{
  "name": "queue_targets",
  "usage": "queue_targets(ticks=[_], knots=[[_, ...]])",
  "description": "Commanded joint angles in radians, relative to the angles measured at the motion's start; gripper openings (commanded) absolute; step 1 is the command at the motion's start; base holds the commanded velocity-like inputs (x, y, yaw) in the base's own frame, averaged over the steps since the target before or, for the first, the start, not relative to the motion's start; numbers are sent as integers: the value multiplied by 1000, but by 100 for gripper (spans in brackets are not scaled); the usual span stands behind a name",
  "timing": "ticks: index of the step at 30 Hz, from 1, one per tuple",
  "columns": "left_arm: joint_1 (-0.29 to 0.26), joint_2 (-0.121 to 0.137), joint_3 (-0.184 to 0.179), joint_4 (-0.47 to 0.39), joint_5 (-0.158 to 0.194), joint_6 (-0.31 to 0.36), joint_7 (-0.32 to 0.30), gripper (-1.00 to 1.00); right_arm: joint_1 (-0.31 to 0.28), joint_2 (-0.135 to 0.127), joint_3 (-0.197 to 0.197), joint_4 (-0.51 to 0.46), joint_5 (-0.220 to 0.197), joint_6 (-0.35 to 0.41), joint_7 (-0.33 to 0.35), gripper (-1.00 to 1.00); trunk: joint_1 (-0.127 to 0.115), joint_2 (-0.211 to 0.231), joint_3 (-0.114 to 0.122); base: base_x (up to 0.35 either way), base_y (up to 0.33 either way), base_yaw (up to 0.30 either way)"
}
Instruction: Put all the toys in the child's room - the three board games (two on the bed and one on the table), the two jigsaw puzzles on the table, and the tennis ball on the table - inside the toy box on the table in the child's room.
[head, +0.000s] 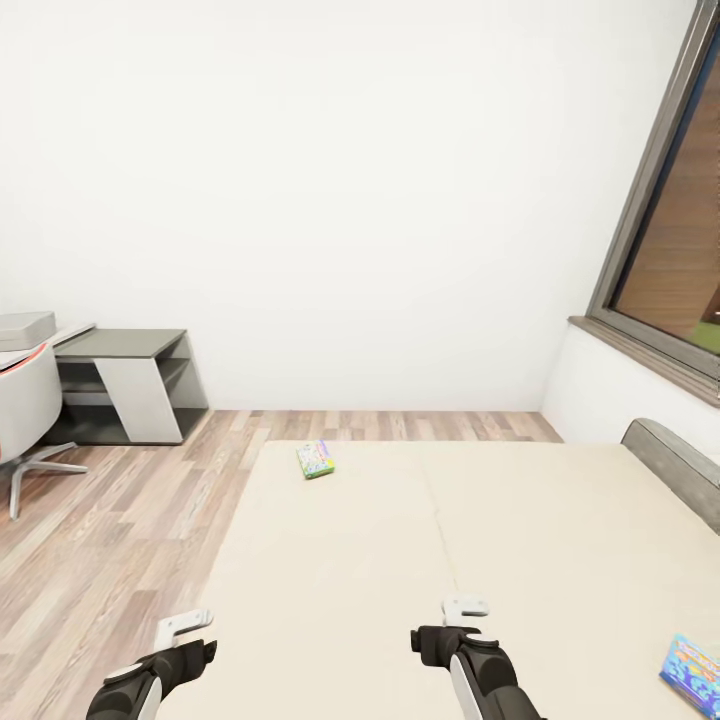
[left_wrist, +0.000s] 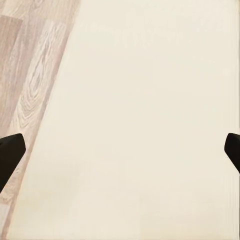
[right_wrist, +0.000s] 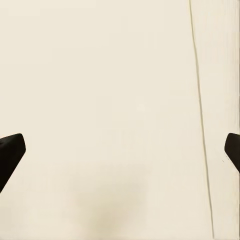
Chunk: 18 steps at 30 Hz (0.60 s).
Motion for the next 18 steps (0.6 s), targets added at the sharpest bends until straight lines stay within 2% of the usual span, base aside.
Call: queue_targets(ticks=[1,18], knots=[[-1,0,2,-2,0,6,-3,100,-1,0,2,-1,-2,5,-6,100,1,-2,-2,0,-187,0],[-1,-1,2,-2,0,6,-3,100,-1,0,2,-1,-2,5,-6,100,1,-2,-2,0,-186,0]])
